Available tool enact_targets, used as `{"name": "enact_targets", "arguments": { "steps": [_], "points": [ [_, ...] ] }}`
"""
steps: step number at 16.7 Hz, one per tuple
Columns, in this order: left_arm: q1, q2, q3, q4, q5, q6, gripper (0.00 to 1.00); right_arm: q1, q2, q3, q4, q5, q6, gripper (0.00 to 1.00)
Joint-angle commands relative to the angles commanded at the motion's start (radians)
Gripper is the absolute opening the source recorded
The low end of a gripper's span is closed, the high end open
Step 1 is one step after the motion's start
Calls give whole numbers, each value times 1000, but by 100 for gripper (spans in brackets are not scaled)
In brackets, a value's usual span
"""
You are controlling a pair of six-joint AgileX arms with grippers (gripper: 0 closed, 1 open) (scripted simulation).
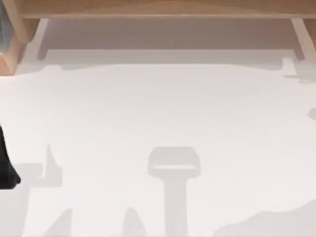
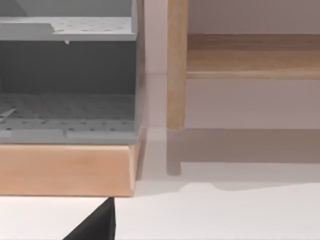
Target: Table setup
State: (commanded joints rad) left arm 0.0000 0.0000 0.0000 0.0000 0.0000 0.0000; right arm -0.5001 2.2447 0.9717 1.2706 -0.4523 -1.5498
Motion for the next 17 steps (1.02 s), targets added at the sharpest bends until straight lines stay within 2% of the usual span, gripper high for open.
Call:
{"name": "enact_targets", "arguments": {
  "steps": [3, 9, 14, 17],
  "points": [
    [0, 0, 0, 0, 0, 0, 100, 13, 21, 38, -27, 9, 1, 0],
    [0, 0, 0, 0, 0, 0, 100, 58, 110, 256, -138, 58, 2, 0],
    [0, 0, 0, 0, 0, 0, 100, 64, 127, 283, -157, 66, -1, 0],
    [0, 0, 0, 0, 0, 0, 100, 64, 127, 283, -157, 66, -1, 23]
  ]
}}
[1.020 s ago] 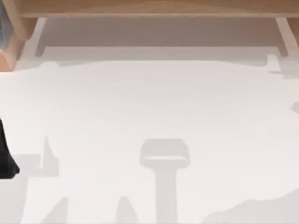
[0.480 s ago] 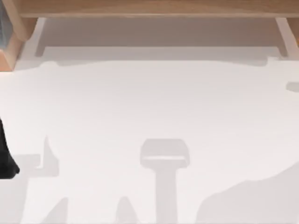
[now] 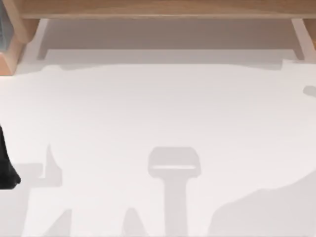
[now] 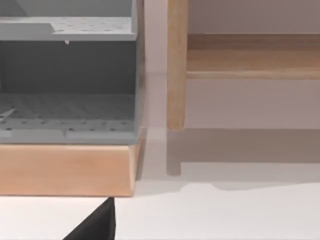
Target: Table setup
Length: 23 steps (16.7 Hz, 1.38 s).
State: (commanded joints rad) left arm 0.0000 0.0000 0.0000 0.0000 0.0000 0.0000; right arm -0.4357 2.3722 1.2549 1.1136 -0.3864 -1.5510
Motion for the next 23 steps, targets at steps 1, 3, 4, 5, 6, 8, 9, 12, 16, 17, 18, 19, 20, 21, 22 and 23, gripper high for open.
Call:
{"name": "enact_targets", "arguments": {
  "steps": [1, 3, 4, 5, 6, 8, 9, 12, 16, 17, 18, 19, 20, 21, 22, 23],
  "points": [
    [0, 0, 0, 0, 0, 0, 100, 0, 0, 0, 0, 0, 0, 30],
    [0, 0, 0, 0, 0, 0, 100, 0, 0, 0, 0, 0, 0, 45],
    [0, 0, 0, 0, 0, 0, 100, 0, 0, 0, 0, 0, 0, 53],
    [0, 0, 0, 0, 0, 0, 100, 0, 0, 0, 0, 0, 0, 60],
    [0, 0, 0, 0, 0, 0, 100, 0, 0, 0, 0, 0, 0, 68],
    [0, 0, 0, 0, 0, 0, 100, 0, 0, 0, 0, 0, 0, 83],
    [0, 0, 0, 0, 0, 0, 100, 0, 0, 0, 0, 0, 0, 90],
    [0, 0, 0, 0, 0, 0, 100, 0, 0, 0, 0, 0, 0, 100],
    [0, 0, 0, 0, 0, 0, 100, 0, 0, 0, 0, 0, 0, 100],
    [0, 0, 0, 0, 0, 0, 100, 0, 0, 0, 0, 0, 0, 100],
    [0, 0, 0, 0, 0, 0, 100, 0, 0, 0, 0, 0, 0, 100],
    [0, 0, 0, 0, 0, 0, 100, -8, 13, -30, -11, 1, 4, 100],
    [0, 0, 0, 0, 0, 0, 100, -8, 13, -30, -11, 1, 4, 100],
    [0, 0, 0, 0, 0, 0, 100, -5, 3, -35, -16, 2, 11, 100],
    [0, 0, 0, 0, 0, 0, 100, 1, -18, -46, -26, 4, 25, 100],
    [0, 0, 0, 0, 0, 0, 100, 9, -49, -63, -42, 7, 47, 100]
  ]
}}
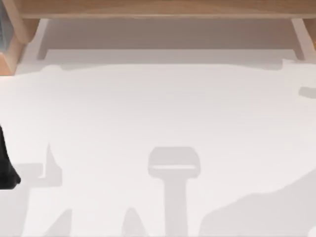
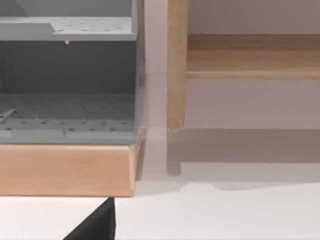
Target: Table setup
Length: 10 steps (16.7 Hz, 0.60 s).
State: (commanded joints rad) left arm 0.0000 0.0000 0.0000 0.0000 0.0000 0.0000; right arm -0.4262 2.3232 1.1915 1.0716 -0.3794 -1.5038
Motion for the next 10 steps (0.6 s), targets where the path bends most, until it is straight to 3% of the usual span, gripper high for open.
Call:
{"name": "enact_targets", "arguments": {
  "steps": [5, 10],
  "points": [
    [0, 0, 0, 0, 0, 0, 100, 63, -314, -160, -144, 47, 206, 100],
    [0, 0, 0, 0, 0, 0, 100, 148, -863, -411, -368, 135, 530, 100]
  ]
}}
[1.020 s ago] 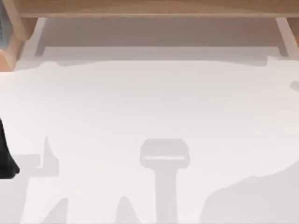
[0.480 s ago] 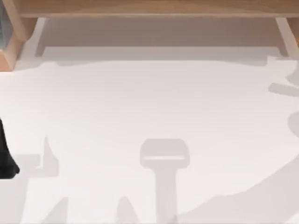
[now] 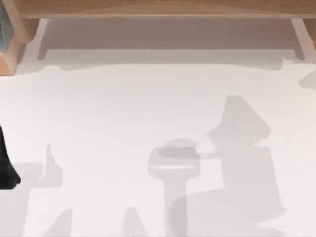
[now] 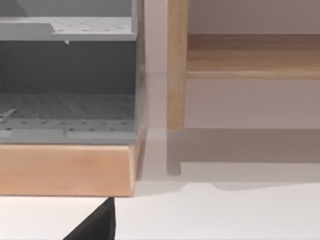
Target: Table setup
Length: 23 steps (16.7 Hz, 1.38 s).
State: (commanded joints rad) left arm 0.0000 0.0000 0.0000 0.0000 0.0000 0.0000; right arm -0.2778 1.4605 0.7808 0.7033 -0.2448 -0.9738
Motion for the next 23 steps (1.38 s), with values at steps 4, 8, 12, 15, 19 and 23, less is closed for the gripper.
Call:
{"name": "enact_targets", "arguments": {
  "steps": [4, 8, 12, 15, 19, 23],
  "points": [
    [0, 0, 0, 0, 0, 0, 100, 80, -507, -234, -210, 80, 298, 100],
    [0, 0, 0, 0, 0, 0, 100, 162, -967, -465, -418, 153, 588, 100],
    [0, 0, 0, 0, 0, 0, 100, 232, -1291, -658, -592, 210, 825, 100],
    [0, 0, 0, 0, 0, 0, 100, 267, -1424, -753, -678, 237, 940, 100],
    [0, 0, 0, 0, 0, 0, 100, 278, -1460, -781, -703, 245, 974, 100],
    [0, 0, 0, 0, 0, 0, 100, 278, -1460, -781, -703, 245, 974, 100]
  ]
}}
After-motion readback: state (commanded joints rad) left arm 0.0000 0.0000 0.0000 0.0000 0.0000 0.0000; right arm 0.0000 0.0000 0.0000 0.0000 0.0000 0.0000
